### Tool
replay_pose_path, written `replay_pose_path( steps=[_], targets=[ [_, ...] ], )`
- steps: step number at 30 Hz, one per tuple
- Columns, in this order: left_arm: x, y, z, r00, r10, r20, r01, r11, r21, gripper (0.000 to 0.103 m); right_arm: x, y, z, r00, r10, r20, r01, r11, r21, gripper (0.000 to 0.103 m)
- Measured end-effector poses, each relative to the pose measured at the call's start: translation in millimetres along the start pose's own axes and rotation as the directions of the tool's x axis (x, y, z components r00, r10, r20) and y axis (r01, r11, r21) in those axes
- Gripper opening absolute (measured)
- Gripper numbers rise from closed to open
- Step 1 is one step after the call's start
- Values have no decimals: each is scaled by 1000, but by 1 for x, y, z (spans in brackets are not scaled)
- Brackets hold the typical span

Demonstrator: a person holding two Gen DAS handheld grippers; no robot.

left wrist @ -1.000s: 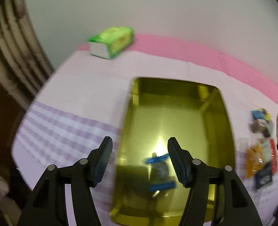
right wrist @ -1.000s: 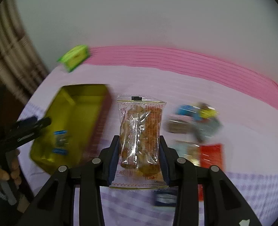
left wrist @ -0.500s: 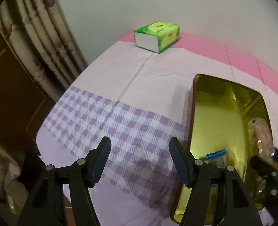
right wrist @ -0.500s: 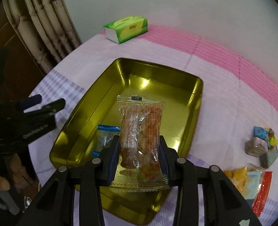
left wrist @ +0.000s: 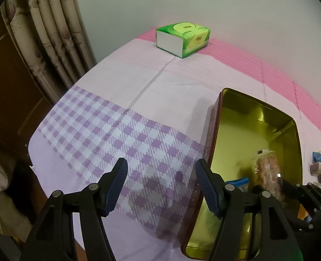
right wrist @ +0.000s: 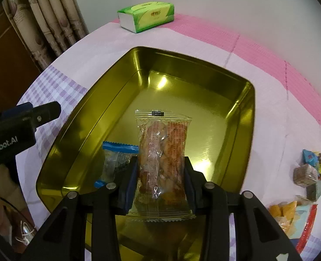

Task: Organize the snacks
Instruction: 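Open the left gripper to drop the candy bag while right carries peanut bar to tin, then release the clear peanut bar into the tin with the right gripper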

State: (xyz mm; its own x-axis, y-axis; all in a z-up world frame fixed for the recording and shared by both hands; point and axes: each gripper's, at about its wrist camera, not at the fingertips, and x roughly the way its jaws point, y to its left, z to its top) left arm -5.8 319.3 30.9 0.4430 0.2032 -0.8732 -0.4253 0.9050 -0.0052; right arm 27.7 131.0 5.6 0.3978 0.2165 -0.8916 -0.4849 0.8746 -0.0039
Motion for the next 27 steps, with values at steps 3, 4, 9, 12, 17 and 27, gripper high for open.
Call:
replay_pose_path(
  steps=[3,4,9,12,17,27],
  targets=[
    [1,-1,-1,1000,8,-1,-8,1000,2,66,3,3,1,1000,-1,-5,1,1000,-8,37],
    [1,-1,-1,1000,6,-3,-6,1000,2,66,4,3,1,1000,-2,-4,2,1000,-7,38],
    [4,-1,-2,1000,-5,-18,5,1000,-9,66,2,5,2,1000,0,6,0,1000,-3,40],
    [4,-1,-3,1000,-1,-15,1,1000,-5,66,-10,1,1,999,22,32,-22,1000,13,45],
    [4,-1,-6,1000,5,-11,-5,1000,0,66,-46,-19,-7,995,39,95,-44,997,55,50],
    [-2,-13,-10,1000,-5,3,5,999,44,67,-107,-154,-72,972,-212,100,185,955,231,58]
  ],
)
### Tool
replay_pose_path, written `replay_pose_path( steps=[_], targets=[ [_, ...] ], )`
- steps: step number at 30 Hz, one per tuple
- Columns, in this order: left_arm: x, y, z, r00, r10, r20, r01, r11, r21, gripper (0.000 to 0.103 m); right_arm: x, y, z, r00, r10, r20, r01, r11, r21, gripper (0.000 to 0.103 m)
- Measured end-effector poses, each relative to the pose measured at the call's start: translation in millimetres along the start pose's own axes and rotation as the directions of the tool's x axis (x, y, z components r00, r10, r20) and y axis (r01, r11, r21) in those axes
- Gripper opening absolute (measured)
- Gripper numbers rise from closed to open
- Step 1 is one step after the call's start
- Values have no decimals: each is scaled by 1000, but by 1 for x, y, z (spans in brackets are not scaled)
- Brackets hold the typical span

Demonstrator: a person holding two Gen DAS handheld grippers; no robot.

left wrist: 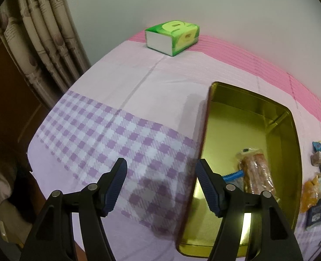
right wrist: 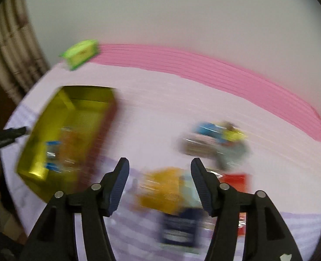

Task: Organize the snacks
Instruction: 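Release the clear peanut bar into the tin with the right gripper, then grasp the red wrapped bar with the right gripper while left grasps yellow chip packet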

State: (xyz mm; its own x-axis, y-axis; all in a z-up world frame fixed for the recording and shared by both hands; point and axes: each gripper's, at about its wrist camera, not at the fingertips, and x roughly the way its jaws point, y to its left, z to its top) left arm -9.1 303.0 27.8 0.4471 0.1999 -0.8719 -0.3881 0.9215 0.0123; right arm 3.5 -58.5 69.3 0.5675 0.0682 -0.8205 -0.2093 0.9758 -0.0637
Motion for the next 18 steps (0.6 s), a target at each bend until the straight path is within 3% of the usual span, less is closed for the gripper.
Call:
replay_pose_path(
  steps=[3,6,10,18],
  targets=[
    [-2,-10,-1,1000,-24,4,24,999,25,67,3,-46,-17,995,-91,-35,92,995,30,58],
    [-4,-20,-3,1000,-19,17,18,998,58,67,13,-77,-36,988,-129,-90,134,989,63,58],
    [-6,-28,-5,999,-40,24,38,996,85,67,29,-91,-57,983,-113,-142,127,987,94,58],
    [-15,-46,-10,997,-71,44,64,988,140,67,49,-100,-67,986,-85,-146,101,989,109,61]
  ],
)
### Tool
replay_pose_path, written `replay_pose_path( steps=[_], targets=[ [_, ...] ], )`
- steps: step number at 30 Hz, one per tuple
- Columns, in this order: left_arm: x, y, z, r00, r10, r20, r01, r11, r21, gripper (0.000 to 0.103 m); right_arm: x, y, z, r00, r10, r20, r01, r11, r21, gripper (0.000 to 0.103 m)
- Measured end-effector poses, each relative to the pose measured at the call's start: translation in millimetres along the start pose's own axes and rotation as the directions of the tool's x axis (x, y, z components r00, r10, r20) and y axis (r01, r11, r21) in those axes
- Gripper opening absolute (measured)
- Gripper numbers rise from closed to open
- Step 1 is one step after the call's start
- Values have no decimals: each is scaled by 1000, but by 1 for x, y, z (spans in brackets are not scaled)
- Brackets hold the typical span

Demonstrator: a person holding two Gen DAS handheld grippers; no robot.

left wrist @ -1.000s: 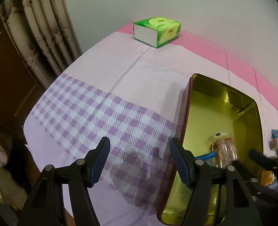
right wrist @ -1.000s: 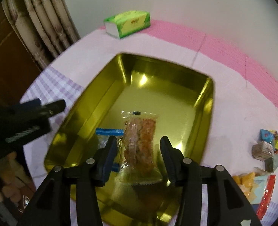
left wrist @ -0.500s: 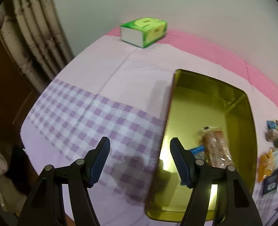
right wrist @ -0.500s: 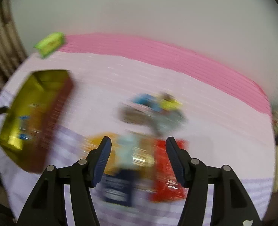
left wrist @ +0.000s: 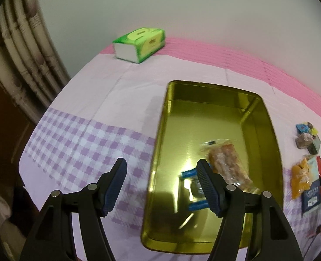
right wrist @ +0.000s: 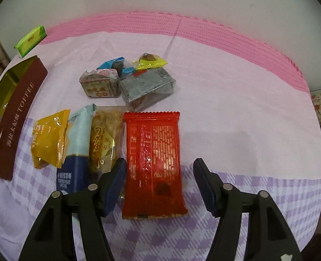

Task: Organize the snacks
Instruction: 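Grasp the red wrapped bar with the right gripper while left grasps yellow chip packet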

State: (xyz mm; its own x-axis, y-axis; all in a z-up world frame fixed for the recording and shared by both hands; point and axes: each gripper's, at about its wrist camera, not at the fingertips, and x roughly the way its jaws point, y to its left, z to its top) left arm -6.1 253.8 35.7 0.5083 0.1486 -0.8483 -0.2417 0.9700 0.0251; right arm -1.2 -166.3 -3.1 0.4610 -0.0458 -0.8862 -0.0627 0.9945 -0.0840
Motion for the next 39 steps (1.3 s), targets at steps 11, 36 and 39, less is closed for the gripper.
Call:
replay_pose_path(
  steps=[11,36,39],
  targets=[
    [-19,-67,-3,998,-60,-11,61,988,141,67,8,-3,2,998,50,37,-50,999,-5,46],
    [11,-236,-11,912,-285,-294,356,906,227,64,-11,-71,-45,1000,-1,24,-2,992,126,46],
    [13,-243,-12,914,-276,-296,351,905,241,57,-12,-73,-46,1000,0,26,-3,992,130,47]
  ],
)
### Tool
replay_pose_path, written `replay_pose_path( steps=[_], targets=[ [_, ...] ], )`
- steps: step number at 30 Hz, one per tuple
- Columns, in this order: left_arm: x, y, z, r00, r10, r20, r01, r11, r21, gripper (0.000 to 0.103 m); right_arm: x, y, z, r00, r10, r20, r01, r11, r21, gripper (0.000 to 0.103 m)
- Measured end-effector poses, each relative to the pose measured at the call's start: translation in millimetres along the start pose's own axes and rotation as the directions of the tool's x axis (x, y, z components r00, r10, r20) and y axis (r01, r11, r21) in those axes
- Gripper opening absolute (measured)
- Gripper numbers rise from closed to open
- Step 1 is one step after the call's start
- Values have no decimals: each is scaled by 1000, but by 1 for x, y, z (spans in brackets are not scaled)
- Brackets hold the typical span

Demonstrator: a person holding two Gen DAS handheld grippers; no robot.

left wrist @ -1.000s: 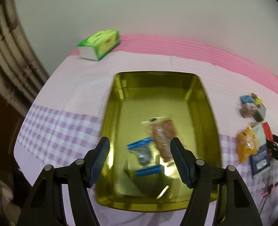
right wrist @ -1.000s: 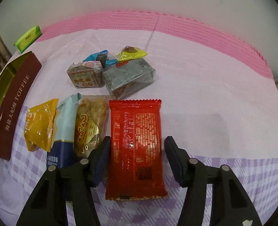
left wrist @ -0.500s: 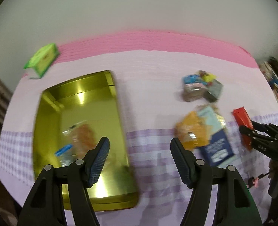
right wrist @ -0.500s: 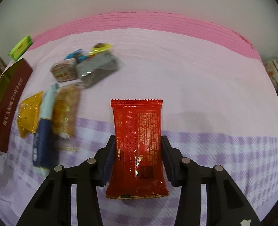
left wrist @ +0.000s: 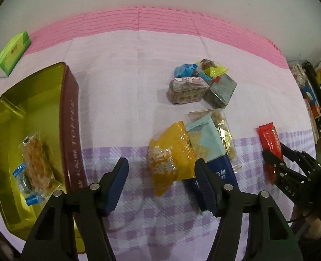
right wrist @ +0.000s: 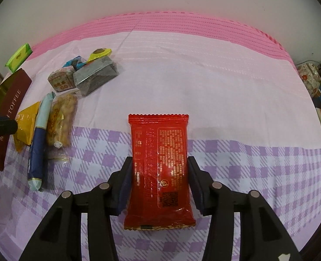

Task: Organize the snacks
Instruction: 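Grasp the red wrapped bar with the right gripper while left grasps yellow chip packet, then carry the yellow chip packet into the tin and open the left gripper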

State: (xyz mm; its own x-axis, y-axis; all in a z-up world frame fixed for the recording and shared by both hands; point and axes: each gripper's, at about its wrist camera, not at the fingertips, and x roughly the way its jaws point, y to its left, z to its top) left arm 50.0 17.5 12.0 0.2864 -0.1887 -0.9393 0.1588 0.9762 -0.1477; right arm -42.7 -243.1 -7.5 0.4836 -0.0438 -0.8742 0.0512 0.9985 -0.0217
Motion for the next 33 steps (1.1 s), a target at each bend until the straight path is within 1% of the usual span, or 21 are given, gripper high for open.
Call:
replay_pose_path(
  steps=[1,3,5,7,10,15,19,22,29,33],
  targets=[
    [2,0,1,1000,-4,-4,4,1000,-8,55,2,5,1,1000,1,0,-1,1000,4,48],
    [8,3,4,999,-25,-28,23,999,-41,47,4,9,3,1000,0,0,0,1000,3,48],
    [13,8,6,997,-63,-49,59,995,-81,45,4,10,3,1000,3,0,-3,1000,9,48],
    [18,9,5,996,-72,-60,66,993,-96,45,4,11,4,1000,2,1,-2,1000,7,48],
    [20,6,5,996,-66,-55,62,995,-82,43,4,11,4,1000,2,1,-2,1000,4,49],
    [25,5,5,997,-62,-52,58,995,-81,38,4,10,4,1000,4,1,-4,1000,7,49],
    [22,4,1,999,-26,-42,24,998,-53,36,4,11,5,1000,2,2,-2,1000,8,50],
    [19,5,-3,999,-26,-44,24,998,-53,35,5,11,5,1000,1,3,-1,1000,8,50],
    [2,6,-8,999,-35,-21,34,999,-36,35,6,11,5,1000,-5,5,5,1000,11,50],
    [-17,7,-5,999,-42,13,42,999,-15,35,7,11,5,1000,-9,6,8,1000,15,50]
  ],
)
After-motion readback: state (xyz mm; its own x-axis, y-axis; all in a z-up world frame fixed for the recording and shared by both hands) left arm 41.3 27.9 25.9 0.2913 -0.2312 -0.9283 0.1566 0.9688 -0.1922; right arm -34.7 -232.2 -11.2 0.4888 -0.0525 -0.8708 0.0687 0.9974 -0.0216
